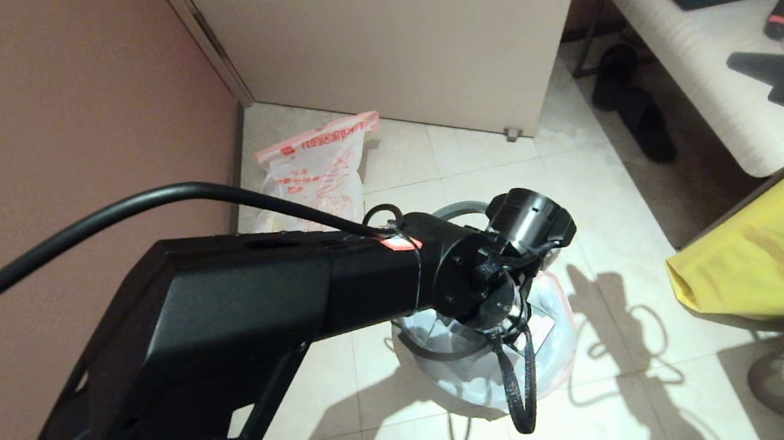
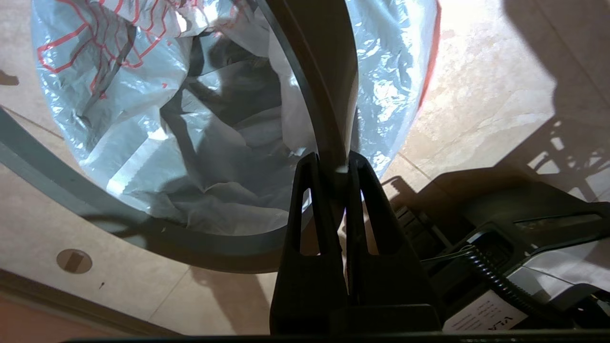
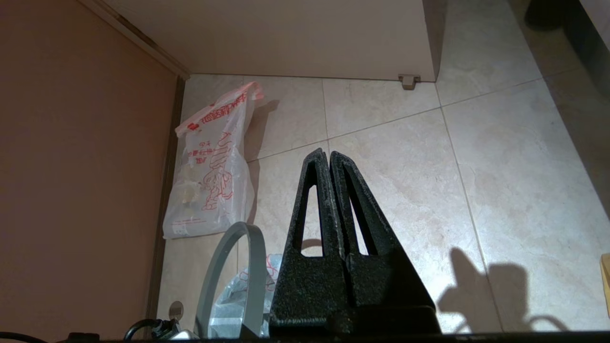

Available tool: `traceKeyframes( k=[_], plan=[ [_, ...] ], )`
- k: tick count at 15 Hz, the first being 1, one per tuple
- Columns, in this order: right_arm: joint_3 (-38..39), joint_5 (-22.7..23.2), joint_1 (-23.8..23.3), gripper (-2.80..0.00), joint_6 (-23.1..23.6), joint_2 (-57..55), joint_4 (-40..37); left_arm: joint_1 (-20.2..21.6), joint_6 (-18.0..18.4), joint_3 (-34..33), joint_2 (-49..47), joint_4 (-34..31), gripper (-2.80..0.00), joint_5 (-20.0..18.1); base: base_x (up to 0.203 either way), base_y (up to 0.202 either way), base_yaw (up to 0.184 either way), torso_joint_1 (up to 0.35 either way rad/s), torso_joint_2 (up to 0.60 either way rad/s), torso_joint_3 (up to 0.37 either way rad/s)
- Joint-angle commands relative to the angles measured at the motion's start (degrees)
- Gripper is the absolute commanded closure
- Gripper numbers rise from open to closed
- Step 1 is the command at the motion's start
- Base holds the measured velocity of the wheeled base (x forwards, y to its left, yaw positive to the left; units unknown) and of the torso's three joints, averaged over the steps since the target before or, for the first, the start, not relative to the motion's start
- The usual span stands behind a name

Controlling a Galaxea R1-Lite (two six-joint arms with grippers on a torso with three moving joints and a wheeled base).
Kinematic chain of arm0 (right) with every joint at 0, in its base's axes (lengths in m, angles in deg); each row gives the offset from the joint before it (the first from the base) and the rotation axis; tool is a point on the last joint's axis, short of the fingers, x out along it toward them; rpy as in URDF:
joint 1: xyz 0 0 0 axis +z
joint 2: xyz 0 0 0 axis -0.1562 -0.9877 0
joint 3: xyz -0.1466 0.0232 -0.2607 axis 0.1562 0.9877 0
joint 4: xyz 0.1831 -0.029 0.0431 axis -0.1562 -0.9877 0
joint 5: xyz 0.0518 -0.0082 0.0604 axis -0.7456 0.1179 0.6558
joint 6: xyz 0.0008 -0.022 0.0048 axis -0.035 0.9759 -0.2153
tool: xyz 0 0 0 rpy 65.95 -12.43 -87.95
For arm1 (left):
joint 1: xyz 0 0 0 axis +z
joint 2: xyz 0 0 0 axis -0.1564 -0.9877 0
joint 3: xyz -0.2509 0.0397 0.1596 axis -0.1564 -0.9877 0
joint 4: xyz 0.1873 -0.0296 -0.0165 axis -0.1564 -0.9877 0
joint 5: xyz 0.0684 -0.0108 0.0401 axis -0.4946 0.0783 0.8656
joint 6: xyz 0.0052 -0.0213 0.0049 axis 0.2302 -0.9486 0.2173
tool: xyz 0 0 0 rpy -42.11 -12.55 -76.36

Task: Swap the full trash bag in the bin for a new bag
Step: Place the trash can ring on the trash can

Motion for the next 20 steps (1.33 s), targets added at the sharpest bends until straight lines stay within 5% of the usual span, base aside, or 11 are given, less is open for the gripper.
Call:
traceKeyframes(
  k=[1,5,13,20],
  plan=[
    [-0.01,0.07,0.06,0.0,-0.07,0.09,0.27,-1.2,0.08,0.22,-1.01,0.44,0.0,-0.29,0.0,0.0,0.0,0.0,0.0,0.0],
    [-0.01,0.07,0.06,0.0,-0.07,0.96,0.15,-2.23,0.1,0.23,-2.61,3.91,0.0,-0.15,0.0,0.0,0.0,0.0,0.0,0.0],
    [-0.27,0.07,-0.73,0.0,-0.07,0.97,0.09,-3.88,-2.46,-0.77,-3.19,-1.49,0.0,0.82,0.0,0.0,0.0,0.0,0.0,0.0],
    [-0.62,0.16,-1.87,0.0,-0.16,0.0,0.09,-3.55,-1.31,0.4,-9.59,6.15,0.0,0.74,0.0,0.0,0.0,0.0,0.0,0.0]
  ],
)
